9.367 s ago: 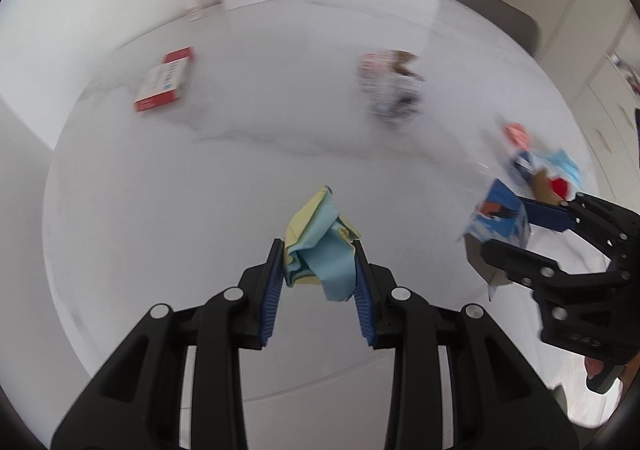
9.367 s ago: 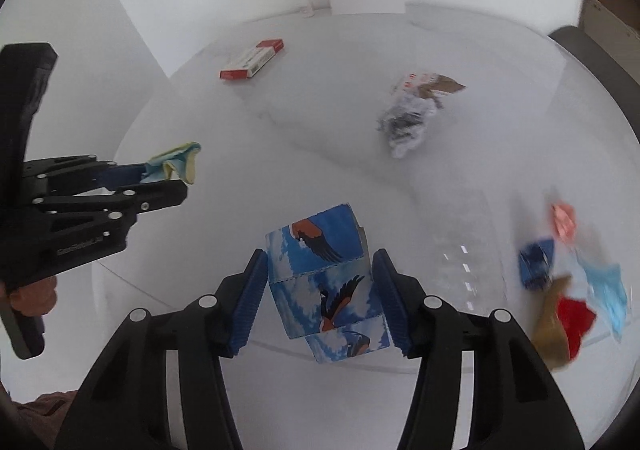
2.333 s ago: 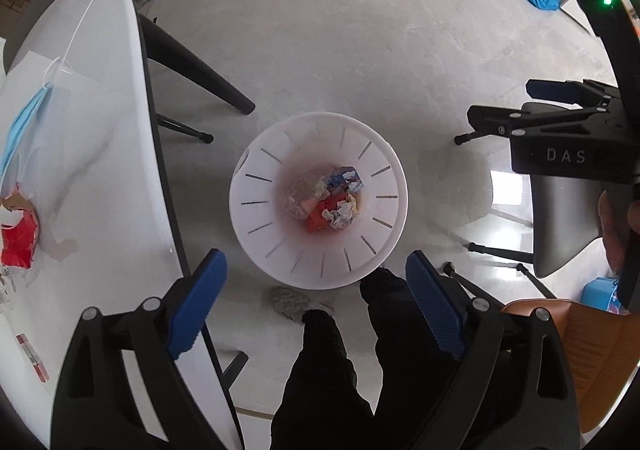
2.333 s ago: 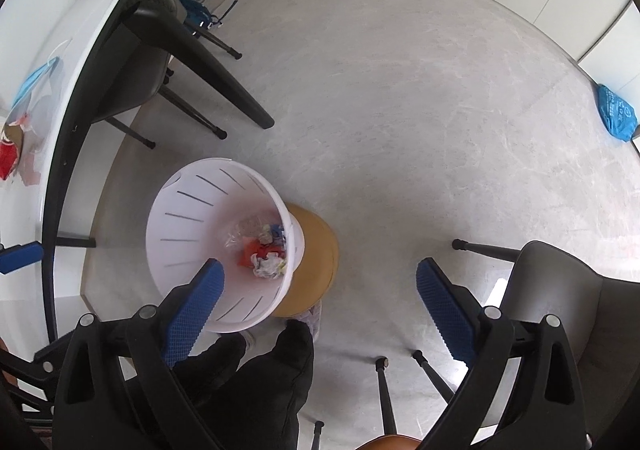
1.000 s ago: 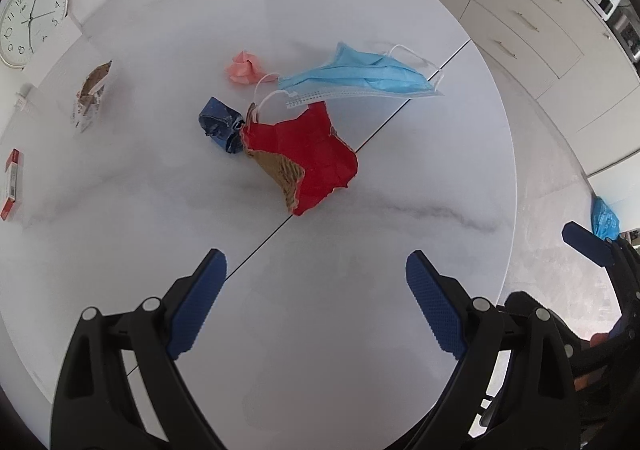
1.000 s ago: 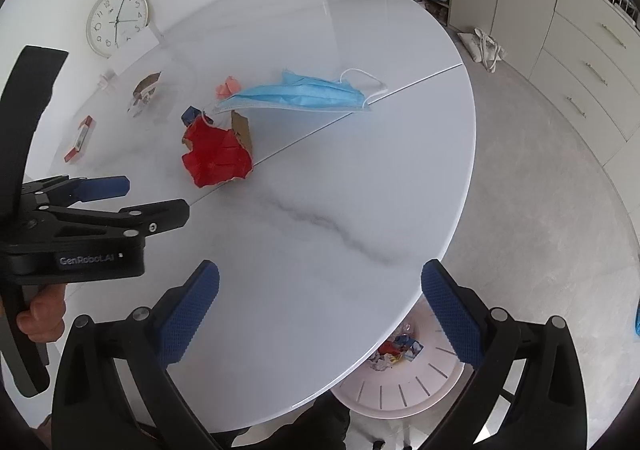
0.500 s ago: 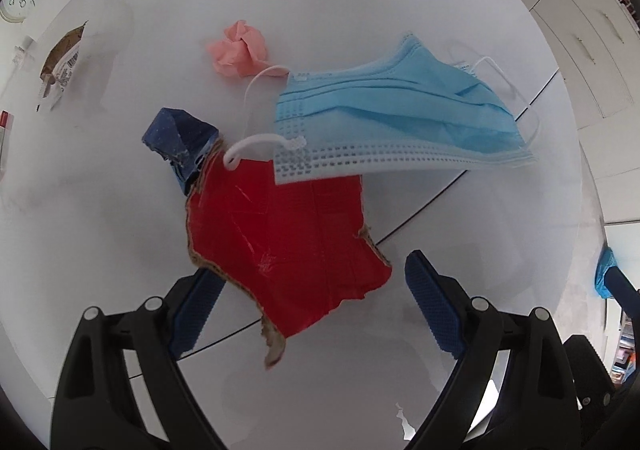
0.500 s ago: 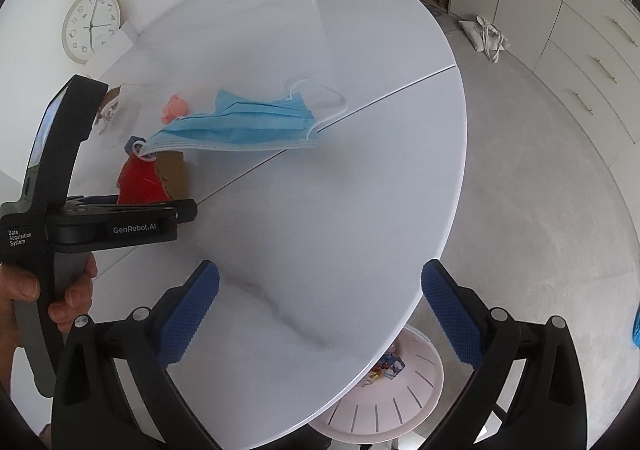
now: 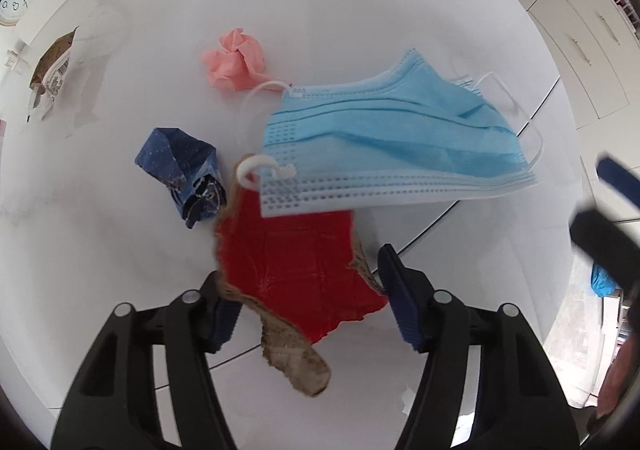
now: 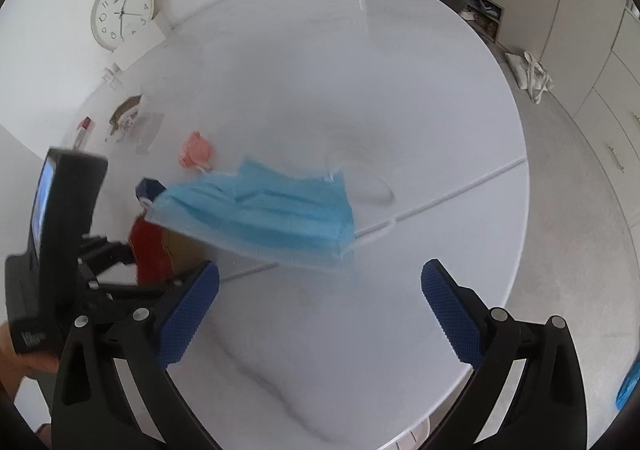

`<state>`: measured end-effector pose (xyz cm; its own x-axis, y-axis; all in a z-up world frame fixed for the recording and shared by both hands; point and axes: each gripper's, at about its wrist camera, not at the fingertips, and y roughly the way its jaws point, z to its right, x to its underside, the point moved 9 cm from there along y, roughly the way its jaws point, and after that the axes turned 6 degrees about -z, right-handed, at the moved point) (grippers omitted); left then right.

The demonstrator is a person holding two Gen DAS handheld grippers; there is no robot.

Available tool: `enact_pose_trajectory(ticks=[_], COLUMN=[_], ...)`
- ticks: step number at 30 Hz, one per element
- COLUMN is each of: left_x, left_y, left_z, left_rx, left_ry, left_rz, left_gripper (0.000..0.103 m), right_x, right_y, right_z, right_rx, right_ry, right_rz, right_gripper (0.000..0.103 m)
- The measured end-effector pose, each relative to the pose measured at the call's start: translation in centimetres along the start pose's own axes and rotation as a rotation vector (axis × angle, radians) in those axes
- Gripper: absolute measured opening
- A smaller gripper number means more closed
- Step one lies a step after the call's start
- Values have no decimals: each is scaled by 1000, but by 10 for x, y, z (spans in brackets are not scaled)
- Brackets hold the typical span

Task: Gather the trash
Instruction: 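Grasp the red-and-brown paper bag with the left tool while the right tool grasps the blue face mask, then carry the mask and paper bag over the white bin and open both tools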

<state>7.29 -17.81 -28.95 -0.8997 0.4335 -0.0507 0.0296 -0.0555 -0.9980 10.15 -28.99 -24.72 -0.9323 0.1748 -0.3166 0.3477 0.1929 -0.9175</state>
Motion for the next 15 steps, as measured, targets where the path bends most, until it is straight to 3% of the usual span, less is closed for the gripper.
enact_pose_trajectory(ticks=[3, 7, 10, 13, 14, 15], left_x=[1, 4, 3, 9, 10, 11], left_y=[-2, -5, -5, -8, -9, -9], left_z=[-1, -9, -7, -9, -8, -8], left_rx=[8, 47, 51, 56, 61, 67], left_ry=[0, -41, -14, 5, 9, 11], left_rz=[6, 21, 27, 45, 51, 54], left_gripper=[58, 55, 55, 54, 54, 53], right_x=[-29, -38, -32, -28, -27, -26], right_y=[14, 49, 67, 70, 70, 70], right_z=[-14, -23, -29, -33, -34, -35], right_rx=[-99, -147, -178, -182, -188, -203], right_ry=[31, 109, 137, 137, 135, 140], right_rz=[-1, -81, -135, -144, -151, -158], right_gripper=[100, 96, 82, 58, 45, 40])
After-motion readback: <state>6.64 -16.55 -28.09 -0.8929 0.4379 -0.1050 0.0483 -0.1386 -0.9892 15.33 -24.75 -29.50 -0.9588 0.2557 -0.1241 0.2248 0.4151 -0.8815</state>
